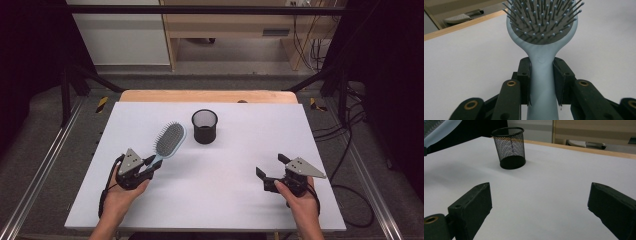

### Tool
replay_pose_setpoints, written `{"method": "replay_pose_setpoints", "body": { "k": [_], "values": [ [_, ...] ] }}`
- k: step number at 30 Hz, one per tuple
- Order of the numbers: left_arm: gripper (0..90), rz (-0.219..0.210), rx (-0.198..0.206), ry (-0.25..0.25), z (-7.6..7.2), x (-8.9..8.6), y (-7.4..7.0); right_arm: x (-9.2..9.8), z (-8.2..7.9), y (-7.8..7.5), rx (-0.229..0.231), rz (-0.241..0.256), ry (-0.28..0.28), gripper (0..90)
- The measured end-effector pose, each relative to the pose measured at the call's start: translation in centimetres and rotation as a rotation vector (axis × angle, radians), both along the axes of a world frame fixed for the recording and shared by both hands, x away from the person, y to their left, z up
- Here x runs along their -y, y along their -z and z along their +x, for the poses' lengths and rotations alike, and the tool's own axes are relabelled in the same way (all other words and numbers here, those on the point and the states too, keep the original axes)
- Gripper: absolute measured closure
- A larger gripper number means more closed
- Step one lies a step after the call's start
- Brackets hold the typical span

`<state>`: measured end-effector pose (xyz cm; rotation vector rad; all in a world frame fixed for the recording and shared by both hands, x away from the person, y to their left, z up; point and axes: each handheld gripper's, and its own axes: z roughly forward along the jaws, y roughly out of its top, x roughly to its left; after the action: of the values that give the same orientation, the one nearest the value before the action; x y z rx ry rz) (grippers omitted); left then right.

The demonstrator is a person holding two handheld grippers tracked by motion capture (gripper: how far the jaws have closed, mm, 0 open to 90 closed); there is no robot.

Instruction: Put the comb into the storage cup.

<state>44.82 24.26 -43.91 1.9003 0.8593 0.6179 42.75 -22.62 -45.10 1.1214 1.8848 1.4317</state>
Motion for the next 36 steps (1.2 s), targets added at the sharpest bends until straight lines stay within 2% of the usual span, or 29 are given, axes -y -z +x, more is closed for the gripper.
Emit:
{"method": "replay_pose_setpoints", "body": {
  "k": [2,4,8,9,10,14,16,19,20,22,27,30,36],
  "values": [
    [69.7,-0.014,0.004,-0.003,-0.1,0.0,-0.3,-0.1,-0.1,0.0,-0.011,0.012,-0.004,5.5],
    [69.6,0.0,0.015,-0.009,0.0,0.1,-1.0,-0.2,-0.2,-0.1,-0.012,0.056,0.004,6.2],
    [69.7,-0.007,0.043,-0.009,0.1,0.4,-1.9,-0.7,-0.2,-0.2,-0.009,0.055,0.007,8.3],
    [69.7,-0.007,0.05,-0.004,0.1,0.5,-2.2,-1.2,-0.2,-0.6,-0.022,0.077,0.001,9.0],
    [69.7,-0.006,0.058,-0.001,0.1,0.8,-2.5,-1.2,-0.2,-0.6,-0.022,0.077,0.001,9.0],
    [69.6,-0.001,0.08,0.021,0.3,1.9,-3.4,-2.7,0.0,-1.7,-0.04,0.126,-0.032,9.2],
    [69.7,-0.003,0.087,0.031,0.5,2.6,-3.9,-3.9,0.1,-2.2,-0.059,0.154,-0.067,9.1],
    [69.7,-0.014,0.094,0.047,0.7,3.6,-4.5,-4.5,0.3,-2.6,-0.074,0.178,-0.087,8.7],
    [69.7,-0.014,0.095,0.053,0.7,3.9,-4.7,-4.8,0.4,-2.7,-0.079,0.2,-0.093,8.5],
    [69.7,-0.02,0.1,0.061,0.8,4.4,-4.9,-5.4,0.6,-3.0,-0.057,0.226,-0.1,8.5],
    [69.7,-0.022,0.109,0.076,0.9,5.4,-5.5,-6.6,1.5,-4.0,-0.026,0.243,-0.083,7.1],
    [69.7,-0.023,0.12,0.077,0.9,5.9,-5.8,-7.1,1.7,-4.4,-0.037,0.268,-0.086,5.3],
    [69.7,-0.025,0.122,0.083,1.0,6.8,-5.8,-7.8,1.8,-4.9,-0.038,0.272,-0.099,4.7]
  ]
}}
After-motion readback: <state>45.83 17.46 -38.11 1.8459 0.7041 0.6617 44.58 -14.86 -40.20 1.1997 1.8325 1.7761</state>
